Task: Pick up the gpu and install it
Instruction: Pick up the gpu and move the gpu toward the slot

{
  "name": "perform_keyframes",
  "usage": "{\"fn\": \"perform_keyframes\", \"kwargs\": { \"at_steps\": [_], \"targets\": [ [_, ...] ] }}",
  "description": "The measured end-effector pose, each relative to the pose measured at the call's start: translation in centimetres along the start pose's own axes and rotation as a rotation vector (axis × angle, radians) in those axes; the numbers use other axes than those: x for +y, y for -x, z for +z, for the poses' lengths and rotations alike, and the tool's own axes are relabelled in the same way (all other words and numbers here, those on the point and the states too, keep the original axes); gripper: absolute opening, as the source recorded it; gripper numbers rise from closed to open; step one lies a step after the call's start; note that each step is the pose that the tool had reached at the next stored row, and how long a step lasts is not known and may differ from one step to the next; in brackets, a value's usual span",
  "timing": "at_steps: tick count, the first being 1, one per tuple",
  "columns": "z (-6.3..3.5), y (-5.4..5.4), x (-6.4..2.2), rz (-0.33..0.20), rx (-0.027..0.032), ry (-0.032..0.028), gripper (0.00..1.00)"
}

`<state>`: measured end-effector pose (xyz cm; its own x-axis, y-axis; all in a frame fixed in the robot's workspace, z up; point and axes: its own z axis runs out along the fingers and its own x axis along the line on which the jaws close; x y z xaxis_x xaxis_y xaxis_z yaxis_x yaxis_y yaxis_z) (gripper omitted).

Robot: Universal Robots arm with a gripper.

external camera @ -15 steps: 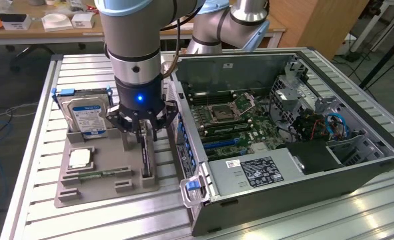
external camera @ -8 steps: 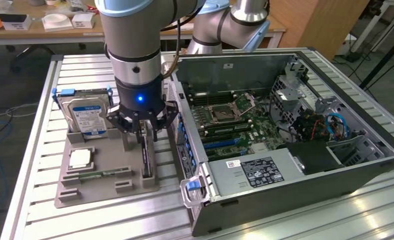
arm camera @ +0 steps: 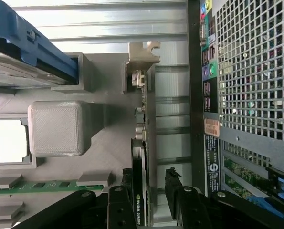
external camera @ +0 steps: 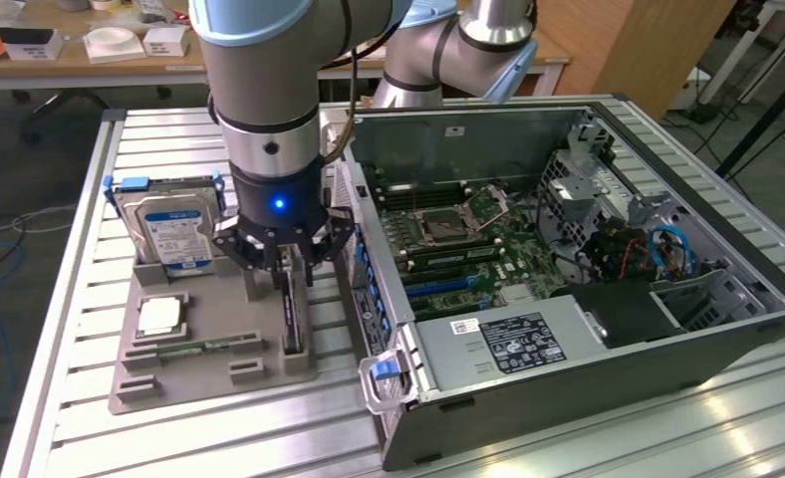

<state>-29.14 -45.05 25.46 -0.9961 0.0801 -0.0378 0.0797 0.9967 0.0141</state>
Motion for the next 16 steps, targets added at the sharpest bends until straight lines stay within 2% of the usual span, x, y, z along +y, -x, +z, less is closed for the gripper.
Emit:
{"fn": "perform_keyframes", "kwargs": {
  "at_steps": [3, 8, 14, 15, 16],
  "targets": [
    [0.52, -0.6, -0.06, 0.0, -0.0024, 0.0005, 0.41],
    [1.41, -0.7, -0.09, 0.0, -0.0055, 0.0006, 0.41],
    [1.46, -0.8, -0.09, 0.0, -0.0057, 0.0005, 0.41],
    [1.46, -0.8, -0.09, 0.0, -0.0057, 0.0005, 0.4],
    [1.46, -0.8, -0.09, 0.0, -0.0058, 0.0005, 0.34]
  ]
}}
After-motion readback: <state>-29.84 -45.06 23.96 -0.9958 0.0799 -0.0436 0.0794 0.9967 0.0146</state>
